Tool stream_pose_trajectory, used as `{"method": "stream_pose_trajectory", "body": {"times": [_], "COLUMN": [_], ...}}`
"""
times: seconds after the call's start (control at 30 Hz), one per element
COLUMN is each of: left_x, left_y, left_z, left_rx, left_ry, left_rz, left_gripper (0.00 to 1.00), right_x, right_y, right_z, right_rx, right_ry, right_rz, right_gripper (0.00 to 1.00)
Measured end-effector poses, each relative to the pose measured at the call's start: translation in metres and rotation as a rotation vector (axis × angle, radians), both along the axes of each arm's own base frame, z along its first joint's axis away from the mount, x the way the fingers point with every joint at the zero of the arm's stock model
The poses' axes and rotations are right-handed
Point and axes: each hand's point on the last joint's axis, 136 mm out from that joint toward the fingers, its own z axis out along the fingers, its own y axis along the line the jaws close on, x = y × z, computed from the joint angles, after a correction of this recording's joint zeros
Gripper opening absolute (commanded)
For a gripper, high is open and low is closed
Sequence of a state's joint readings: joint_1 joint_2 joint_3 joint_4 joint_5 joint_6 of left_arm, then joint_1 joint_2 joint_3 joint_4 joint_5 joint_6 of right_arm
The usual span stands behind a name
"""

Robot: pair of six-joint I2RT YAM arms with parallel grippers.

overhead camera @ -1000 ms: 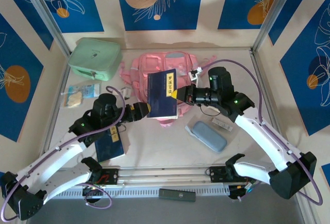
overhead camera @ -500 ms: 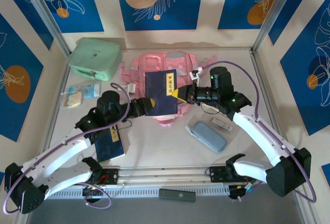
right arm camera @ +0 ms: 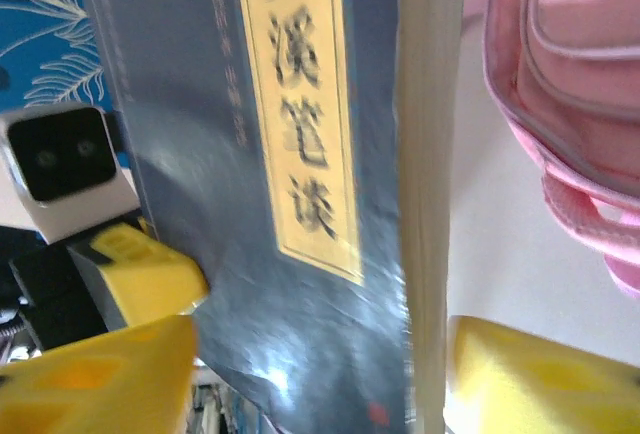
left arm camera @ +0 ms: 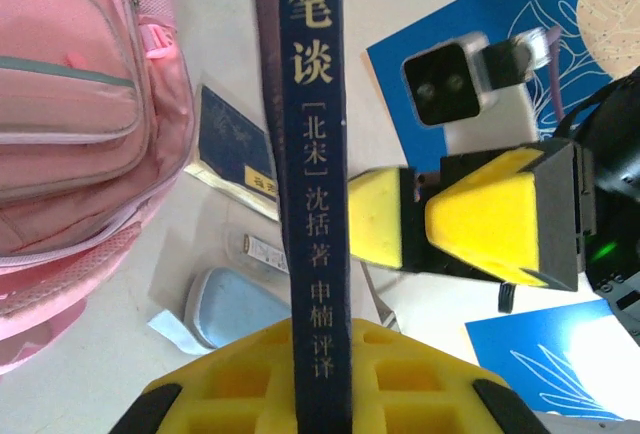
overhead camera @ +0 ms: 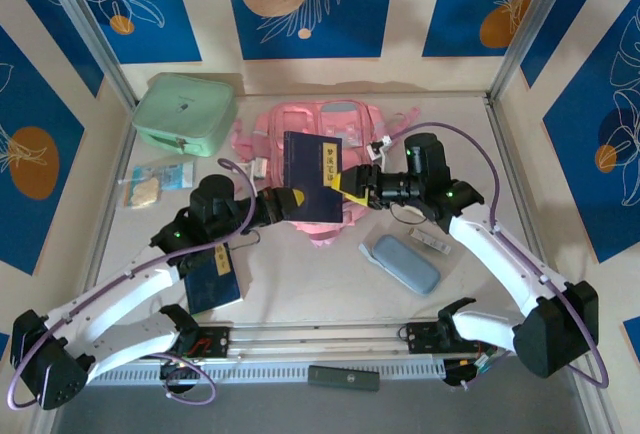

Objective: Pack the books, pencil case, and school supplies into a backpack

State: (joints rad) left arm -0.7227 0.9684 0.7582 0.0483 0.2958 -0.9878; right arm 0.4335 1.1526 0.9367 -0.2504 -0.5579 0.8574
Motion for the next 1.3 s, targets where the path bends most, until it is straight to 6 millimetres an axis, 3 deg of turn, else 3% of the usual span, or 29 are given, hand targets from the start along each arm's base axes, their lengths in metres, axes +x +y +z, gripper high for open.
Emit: {"method": "stream_pose_trajectory", "body": {"times": [0.13, 0.27, 0.5, 0.73, 0.87, 1.2, 1.23, 1.3], "left_x": [0.003, 0.001, 0.002, 0.006, 0.008, 0.013, 0.013, 0.014], "left_y": [-0.009, -0.018, -0.024, -0.018, -0.018, -0.02, -0.019, -0.02], "left_z": [0.005, 0.02, 0.027, 0.025, 0.02, 0.001, -0.001, -0.007], "left_rx": [-0.033, -0.078, -0.089, -0.023, -0.009, 0.052, 0.063, 0.086], "left_ry": [0.008, -0.01, -0.028, -0.042, -0.034, -0.016, -0.015, -0.016], "left_rz": [-0.013, -0.032, -0.041, -0.01, -0.001, 0.005, 0.005, 0.0], "left_gripper": [0.0, 0.0, 0.0, 0.0, 0.0, 0.0, 0.03, 0.22], "right_x": [-0.009, -0.014, -0.021, -0.031, -0.027, -0.018, -0.017, -0.017], "right_y": [0.001, 0.002, 0.01, 0.002, 0.002, 0.0, 0.0, -0.002], "right_z": [-0.008, -0.013, 0.008, 0.038, 0.032, 0.009, 0.007, 0.003], "right_rx": [0.008, 0.028, 0.144, 0.178, 0.161, 0.094, 0.087, 0.071], "right_ry": [0.045, 0.077, 0.064, -0.049, -0.041, -0.002, 0.002, 0.0], "right_rz": [0.031, 0.051, 0.103, 0.092, 0.072, 0.035, 0.03, 0.027], "right_gripper": [0.89, 0.92, 0.83, 0.63, 0.51, 0.09, 0.06, 0.01]}}
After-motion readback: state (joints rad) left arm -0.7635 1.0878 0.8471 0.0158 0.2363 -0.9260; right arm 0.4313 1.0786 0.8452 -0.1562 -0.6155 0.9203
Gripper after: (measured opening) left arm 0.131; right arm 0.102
